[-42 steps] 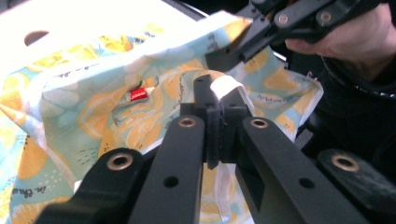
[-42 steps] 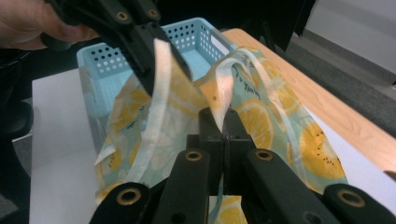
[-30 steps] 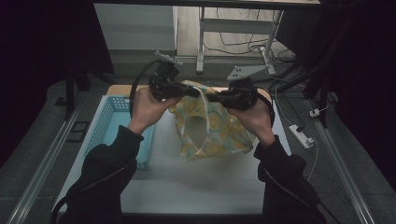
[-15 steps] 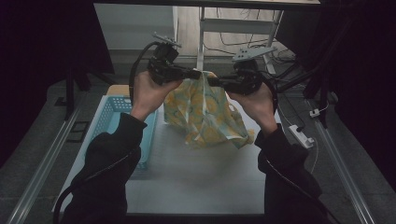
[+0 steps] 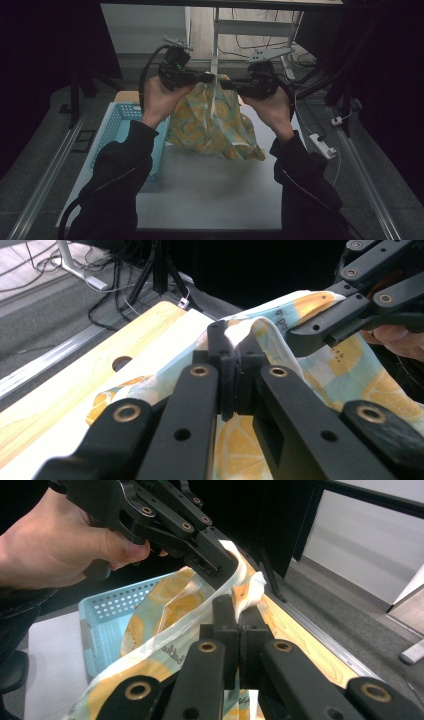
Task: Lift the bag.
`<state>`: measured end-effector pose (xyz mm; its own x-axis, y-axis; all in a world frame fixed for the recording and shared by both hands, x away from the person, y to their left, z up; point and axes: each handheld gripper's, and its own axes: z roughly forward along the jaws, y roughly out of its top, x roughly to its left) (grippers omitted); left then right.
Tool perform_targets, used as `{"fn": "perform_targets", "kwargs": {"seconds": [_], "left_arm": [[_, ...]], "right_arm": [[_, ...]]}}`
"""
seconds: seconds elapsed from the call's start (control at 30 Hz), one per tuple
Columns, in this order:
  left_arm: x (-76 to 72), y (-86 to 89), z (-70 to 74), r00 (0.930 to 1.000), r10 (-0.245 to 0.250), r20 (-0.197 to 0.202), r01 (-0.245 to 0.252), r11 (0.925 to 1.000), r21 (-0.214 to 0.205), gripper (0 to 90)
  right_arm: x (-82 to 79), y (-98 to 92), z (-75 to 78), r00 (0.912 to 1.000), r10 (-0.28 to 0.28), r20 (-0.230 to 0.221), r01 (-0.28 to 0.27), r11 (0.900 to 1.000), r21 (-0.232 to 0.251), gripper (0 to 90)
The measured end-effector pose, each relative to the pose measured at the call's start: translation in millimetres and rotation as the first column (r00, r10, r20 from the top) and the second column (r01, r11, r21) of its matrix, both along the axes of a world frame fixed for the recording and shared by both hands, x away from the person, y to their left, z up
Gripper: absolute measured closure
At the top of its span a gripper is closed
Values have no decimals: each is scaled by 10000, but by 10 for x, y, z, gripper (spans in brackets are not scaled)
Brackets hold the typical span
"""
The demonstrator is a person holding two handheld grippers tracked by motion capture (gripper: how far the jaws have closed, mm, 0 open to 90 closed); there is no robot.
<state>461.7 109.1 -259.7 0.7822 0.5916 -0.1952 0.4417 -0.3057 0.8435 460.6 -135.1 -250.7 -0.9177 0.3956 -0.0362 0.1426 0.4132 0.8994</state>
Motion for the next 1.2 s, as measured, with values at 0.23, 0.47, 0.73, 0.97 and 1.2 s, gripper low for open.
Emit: {"fn": "perform_targets", "kwargs": {"seconds": [0.23,0.47,0.73,0.97,1.2], "left_arm": [[53,-86,-137,10000,28,-28,-26,9979,653,877],[81,-122,-298,10000,-20,-57,26,9943,1062,860],[78,-92,-402,9999,-108,-59,112,9963,851,790],[8,-16,-469,9993,-73,380,45,9972,747,579],[-83,73,-517,9967,-206,783,141,9964,835,338]], "right_arm": [[57,31,-123,9998,-178,-44,176,9992,-364,889],[108,49,-269,9993,-315,-204,302,9975,-640,883],[130,35,-332,9987,-362,-351,342,9978,-565,832],[109,4,-337,9978,-593,-284,581,9974,-419,658],[95,-63,-383,9950,-968,-255,956,9945,-421,498]]}}
